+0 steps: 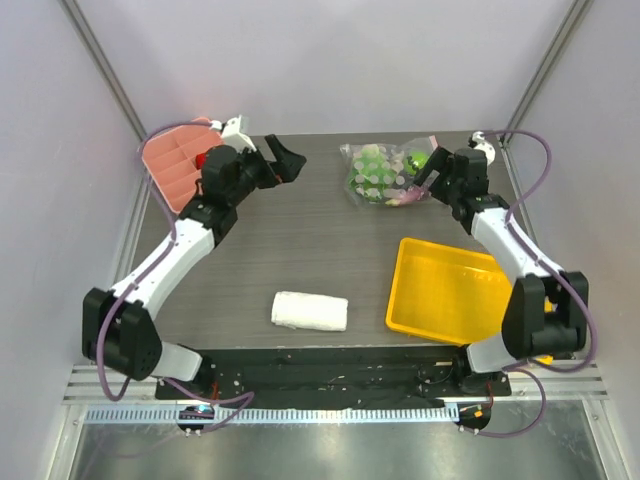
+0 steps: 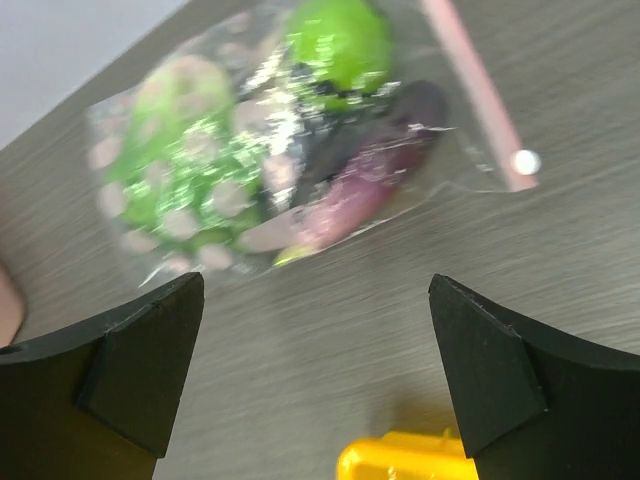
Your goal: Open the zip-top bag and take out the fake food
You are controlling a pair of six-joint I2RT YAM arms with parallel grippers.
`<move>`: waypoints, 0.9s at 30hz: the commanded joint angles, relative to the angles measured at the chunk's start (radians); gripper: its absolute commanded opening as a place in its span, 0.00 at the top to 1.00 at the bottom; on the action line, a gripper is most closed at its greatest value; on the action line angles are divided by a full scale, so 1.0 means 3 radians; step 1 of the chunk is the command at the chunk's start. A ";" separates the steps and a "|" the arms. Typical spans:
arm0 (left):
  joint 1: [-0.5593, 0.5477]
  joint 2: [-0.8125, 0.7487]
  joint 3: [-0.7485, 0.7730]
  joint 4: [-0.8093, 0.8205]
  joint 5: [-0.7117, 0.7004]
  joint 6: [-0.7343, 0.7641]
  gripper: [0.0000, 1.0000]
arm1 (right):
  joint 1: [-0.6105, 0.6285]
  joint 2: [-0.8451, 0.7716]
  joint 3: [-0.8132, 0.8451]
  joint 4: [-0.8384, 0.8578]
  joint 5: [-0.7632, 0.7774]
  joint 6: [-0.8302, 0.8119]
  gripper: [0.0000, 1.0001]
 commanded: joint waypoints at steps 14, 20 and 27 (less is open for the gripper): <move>-0.0311 0.1866 0.1202 0.1910 0.1957 0.0782 0.07 | -0.1085 0.1773 0.0953 0.0169 -0.1080 -0.0243 0.00; -0.0695 0.2086 0.1263 0.1516 0.1773 0.1758 0.10 | -0.1095 0.2234 0.1301 0.0301 -0.1693 -0.0151 0.30; -0.1027 0.2316 0.1217 0.1659 0.1221 0.2332 0.08 | -0.0953 0.1795 0.1051 0.0501 -0.1853 -0.0043 0.78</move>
